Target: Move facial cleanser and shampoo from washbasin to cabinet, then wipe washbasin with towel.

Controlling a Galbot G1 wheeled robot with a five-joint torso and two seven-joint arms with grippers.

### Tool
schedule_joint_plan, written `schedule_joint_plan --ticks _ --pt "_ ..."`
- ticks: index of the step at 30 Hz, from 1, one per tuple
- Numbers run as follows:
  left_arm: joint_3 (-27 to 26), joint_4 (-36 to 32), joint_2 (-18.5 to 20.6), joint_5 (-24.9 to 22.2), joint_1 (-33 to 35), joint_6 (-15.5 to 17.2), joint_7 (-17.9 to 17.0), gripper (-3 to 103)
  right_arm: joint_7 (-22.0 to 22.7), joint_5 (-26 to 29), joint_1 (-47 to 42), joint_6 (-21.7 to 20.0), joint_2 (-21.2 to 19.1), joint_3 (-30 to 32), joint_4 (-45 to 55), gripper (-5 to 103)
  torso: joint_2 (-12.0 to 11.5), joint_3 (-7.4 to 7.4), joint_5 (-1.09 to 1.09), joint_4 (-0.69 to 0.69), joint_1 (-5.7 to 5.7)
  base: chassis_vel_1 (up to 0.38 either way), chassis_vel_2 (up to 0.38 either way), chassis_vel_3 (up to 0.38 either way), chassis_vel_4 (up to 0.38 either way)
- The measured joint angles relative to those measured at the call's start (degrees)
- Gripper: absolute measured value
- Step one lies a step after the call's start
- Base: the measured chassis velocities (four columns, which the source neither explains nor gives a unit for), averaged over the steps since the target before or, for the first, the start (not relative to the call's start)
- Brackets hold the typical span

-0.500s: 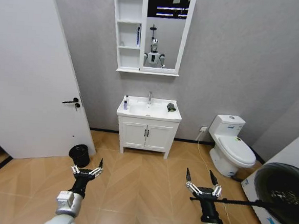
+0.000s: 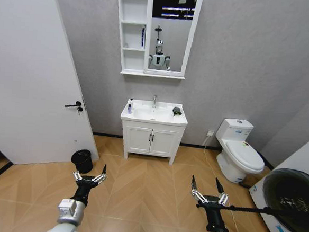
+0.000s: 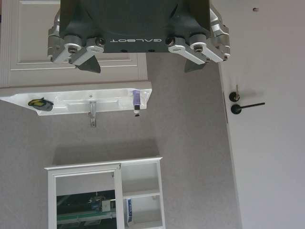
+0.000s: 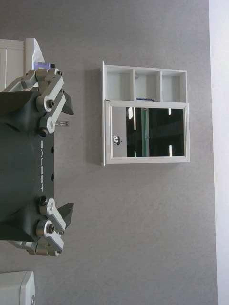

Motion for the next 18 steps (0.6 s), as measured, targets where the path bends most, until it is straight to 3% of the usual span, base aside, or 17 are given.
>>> schedule_joint_plan --ticks 18 --pt "0.72 0.9 -0.87 0.98 0.29 -0.54 0.34 99 -0.07 1.51 -0.21 0.02 -0.17 0.57 0.03 100 0.01 0.0 0.0 0.0 -0.02 -0.017 0.016 0.016 -0.013"
